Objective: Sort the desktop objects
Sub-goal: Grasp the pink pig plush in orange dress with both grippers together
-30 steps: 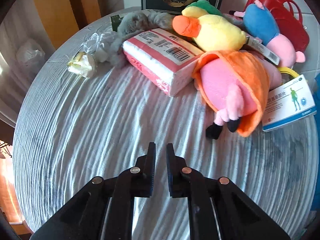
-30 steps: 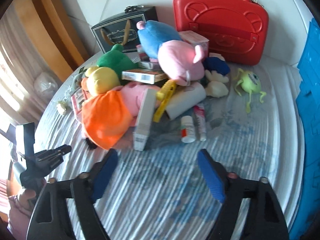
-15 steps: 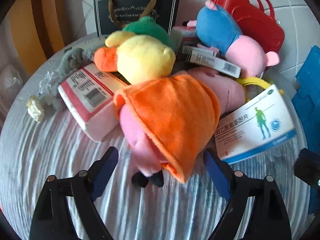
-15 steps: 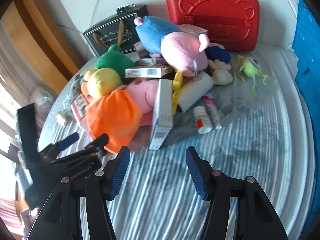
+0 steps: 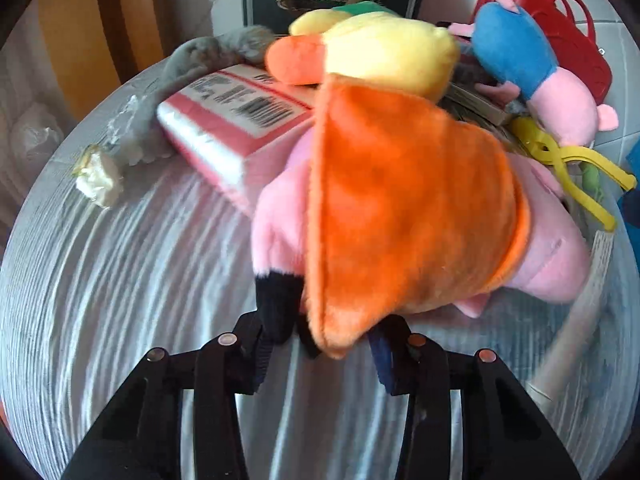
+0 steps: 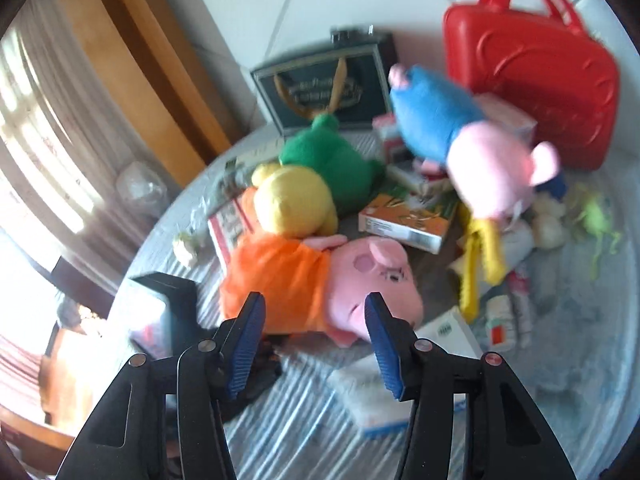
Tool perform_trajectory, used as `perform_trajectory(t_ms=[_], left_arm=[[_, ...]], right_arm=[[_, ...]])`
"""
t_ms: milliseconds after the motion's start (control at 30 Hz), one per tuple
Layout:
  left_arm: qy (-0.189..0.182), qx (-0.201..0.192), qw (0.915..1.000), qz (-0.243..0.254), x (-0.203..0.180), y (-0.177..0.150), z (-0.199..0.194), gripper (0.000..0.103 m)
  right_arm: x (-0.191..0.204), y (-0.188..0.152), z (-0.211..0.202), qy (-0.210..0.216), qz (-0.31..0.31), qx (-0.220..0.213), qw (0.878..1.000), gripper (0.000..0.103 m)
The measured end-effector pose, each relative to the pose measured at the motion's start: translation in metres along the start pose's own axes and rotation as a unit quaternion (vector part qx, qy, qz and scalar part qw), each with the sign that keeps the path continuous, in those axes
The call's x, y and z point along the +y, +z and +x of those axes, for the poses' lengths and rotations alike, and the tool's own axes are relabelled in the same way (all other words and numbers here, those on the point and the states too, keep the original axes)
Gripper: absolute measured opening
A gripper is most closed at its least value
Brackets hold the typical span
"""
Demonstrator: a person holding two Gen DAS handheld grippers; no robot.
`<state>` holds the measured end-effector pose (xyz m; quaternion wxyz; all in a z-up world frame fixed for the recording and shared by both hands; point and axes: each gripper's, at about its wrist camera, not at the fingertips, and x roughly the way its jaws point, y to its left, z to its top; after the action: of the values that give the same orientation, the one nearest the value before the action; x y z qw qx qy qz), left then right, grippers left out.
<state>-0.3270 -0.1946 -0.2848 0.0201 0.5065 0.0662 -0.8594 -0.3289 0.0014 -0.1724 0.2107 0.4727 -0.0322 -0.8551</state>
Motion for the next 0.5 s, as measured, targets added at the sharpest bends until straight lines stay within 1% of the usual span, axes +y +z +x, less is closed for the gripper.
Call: perform_trajectory(t_ms=[33,67,167,200,233,267,300,333,367,400,467,500], left_arm=[[-0.005,0.004,1.0,0.001,0.007,-0.001,0.0,0.041],[-0.006,0.006,0.9999,0.006,0.011,-0.003,-0.002,0.041],[-0.012,-0.006,0.9995,0.028,0.017,-0.007,-0.019,0.042],[-0.019,-0.013,0.9992,0.033,0.018,-0.006,-0.024,0.048],[-0.027,-0.02,0.9987,0.037,0.019,-0.004,-0.029,0.063],[-0.032,-0.031,0.998,0.044,0.018,-0.001,-0.033,0.073],[-0.034,-0.042,0.9972,0.053,0.016,0.003,-0.035,0.086],[-0.032,-0.053,0.996,0.064,0.015,0.007,-0.037,0.089],[-0.031,-0.056,0.9948,0.079,0.011,0.01,-0.034,0.089],[-0.031,-0.049,0.9941,0.091,0.004,0.014,-0.028,0.089],[-0.028,-0.028,0.9939,0.103,-0.008,0.024,-0.01,0.089],[-0.036,-0.02,0.9935,0.106,-0.011,0.025,-0.006,0.089]], right_arm=[[-0.003,-0.002,0.011,-0.021,-0.004,0.012,1.0,0.051],[-0.009,-0.006,0.019,-0.034,-0.002,0.025,0.999,0.051],[-0.032,-0.014,0.032,-0.034,0.021,0.056,0.998,0.053],[-0.036,-0.014,0.033,-0.034,0.022,0.06,0.997,0.055],[-0.038,-0.014,0.033,-0.036,0.02,0.062,0.997,0.066],[-0.037,-0.013,0.034,-0.039,0.013,0.065,0.997,0.076],[-0.035,-0.012,0.035,-0.038,0.004,0.07,0.997,0.079],[-0.033,-0.01,0.036,-0.036,-0.004,0.073,0.997,0.082],[-0.031,-0.009,0.036,-0.032,-0.011,0.075,0.997,0.082],[-0.03,-0.008,0.038,-0.03,-0.017,0.078,0.996,0.082],[-0.03,-0.008,0.045,-0.042,-0.022,0.086,0.995,0.082],[-0.031,-0.008,0.048,-0.045,-0.024,0.09,0.995,0.082]])
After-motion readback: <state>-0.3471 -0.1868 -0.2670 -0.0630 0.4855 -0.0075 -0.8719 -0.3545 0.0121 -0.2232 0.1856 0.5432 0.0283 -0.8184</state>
